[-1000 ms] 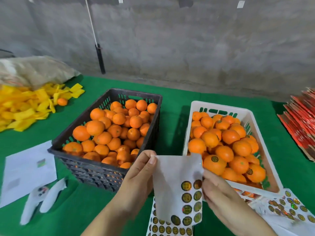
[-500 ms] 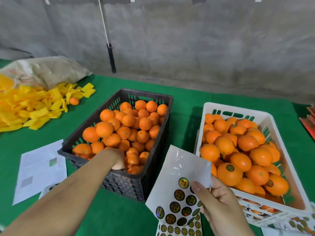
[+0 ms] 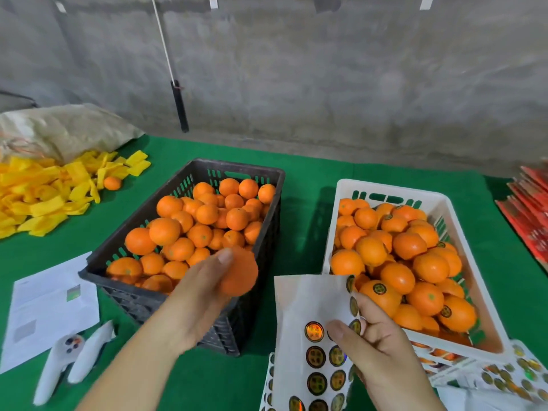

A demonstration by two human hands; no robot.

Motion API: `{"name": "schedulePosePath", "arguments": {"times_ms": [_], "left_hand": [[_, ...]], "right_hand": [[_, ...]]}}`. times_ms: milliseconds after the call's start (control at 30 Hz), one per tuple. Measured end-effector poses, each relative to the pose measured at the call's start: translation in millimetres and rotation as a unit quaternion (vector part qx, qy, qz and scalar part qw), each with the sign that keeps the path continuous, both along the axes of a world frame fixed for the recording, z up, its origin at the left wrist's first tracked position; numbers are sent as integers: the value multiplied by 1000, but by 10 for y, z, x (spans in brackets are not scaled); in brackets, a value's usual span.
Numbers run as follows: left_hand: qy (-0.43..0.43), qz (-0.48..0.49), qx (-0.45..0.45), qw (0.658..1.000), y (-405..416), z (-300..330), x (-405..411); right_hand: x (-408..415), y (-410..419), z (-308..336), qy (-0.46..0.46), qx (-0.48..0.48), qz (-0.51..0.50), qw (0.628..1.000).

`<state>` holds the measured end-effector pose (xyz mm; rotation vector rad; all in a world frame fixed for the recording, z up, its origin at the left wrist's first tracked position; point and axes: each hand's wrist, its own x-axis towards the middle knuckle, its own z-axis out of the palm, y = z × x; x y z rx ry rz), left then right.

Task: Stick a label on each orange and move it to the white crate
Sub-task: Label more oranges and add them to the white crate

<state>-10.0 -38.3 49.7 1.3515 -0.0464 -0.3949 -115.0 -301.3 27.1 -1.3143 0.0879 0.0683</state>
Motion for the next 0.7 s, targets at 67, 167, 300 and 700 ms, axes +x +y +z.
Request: {"name": "schedulePosePath", "arguments": {"times_ms": [67,167,300,700], "left_hand": [[-64,-90,0,994,-195,-63,-241],[-139,-172,22,975,-371,-210,-436],[-121,-174,8,977,-456,-288,-619],[-77,-119,-65,988,-533,-207,-984]], "right_hand": [[-43,-24,137,-26,5,39,999],[-120,-76,258,-48,-40,50,997],[-268,-142,330,-98,-178,-50,978],[-410,-106,361,-155,-373,-74,912]]}}
